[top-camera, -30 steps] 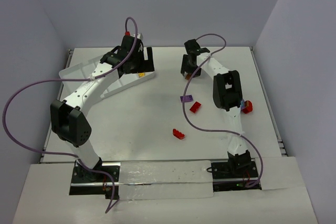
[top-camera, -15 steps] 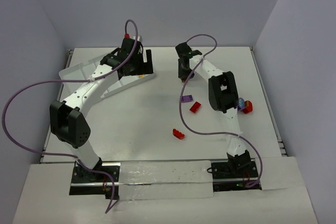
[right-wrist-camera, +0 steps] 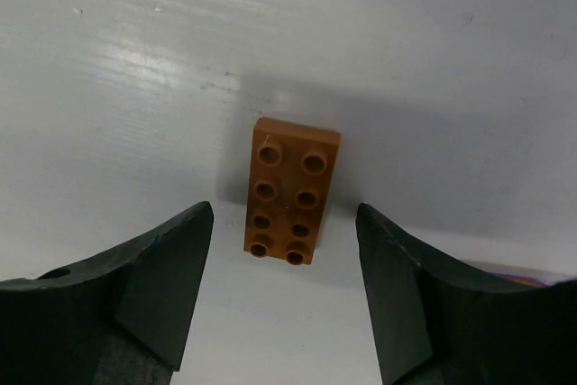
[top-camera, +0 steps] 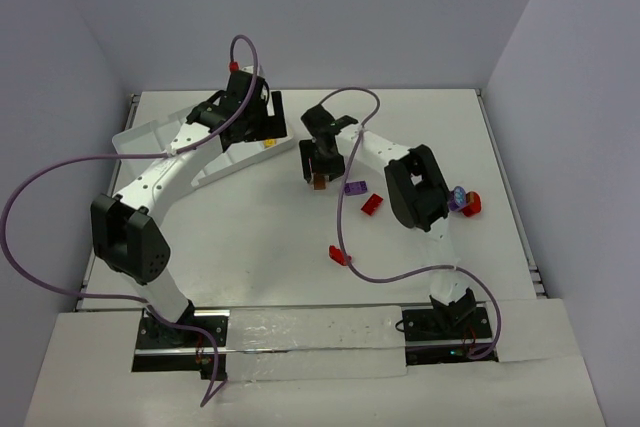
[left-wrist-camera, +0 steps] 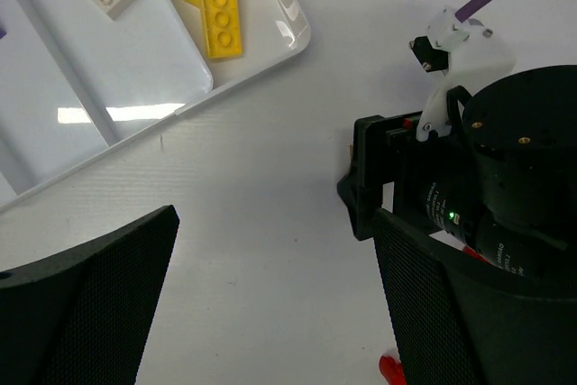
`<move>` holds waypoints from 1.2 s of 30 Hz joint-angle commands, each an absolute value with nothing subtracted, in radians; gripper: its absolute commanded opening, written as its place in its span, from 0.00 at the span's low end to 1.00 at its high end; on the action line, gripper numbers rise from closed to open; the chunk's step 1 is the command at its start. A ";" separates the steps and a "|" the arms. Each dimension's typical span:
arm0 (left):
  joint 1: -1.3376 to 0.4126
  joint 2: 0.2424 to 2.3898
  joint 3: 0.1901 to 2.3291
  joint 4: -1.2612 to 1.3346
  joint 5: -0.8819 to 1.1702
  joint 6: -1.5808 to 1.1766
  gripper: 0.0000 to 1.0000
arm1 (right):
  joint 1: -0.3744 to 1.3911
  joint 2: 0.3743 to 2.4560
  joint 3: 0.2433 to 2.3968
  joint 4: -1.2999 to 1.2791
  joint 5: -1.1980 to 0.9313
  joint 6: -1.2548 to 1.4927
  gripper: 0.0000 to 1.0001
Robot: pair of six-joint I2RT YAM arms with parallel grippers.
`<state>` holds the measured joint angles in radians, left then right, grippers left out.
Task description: Sort the legos into containers by color
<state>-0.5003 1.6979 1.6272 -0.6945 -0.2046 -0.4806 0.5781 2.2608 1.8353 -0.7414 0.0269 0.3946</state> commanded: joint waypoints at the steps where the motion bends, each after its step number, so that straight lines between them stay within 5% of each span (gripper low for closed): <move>1: -0.495 1.663 1.632 -0.712 -0.229 -0.504 0.96 | 0.564 2.188 1.844 -0.719 0.003 0.412 0.78; 24: -0.611 1.895 1.731 -0.736 -0.210 -0.611 0.98 | 0.135 1.819 1.574 -0.654 -0.324 0.402 0.80; 36: -0.716 2.101 1.786 -0.660 -0.165 -0.688 0.99 | 0.097 1.596 1.377 -0.605 -0.155 0.452 0.80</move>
<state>-0.7001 2.0293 1.7170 -0.7210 -0.1524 -0.6439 0.1106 1.7112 1.4021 -0.6568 -0.2286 0.4322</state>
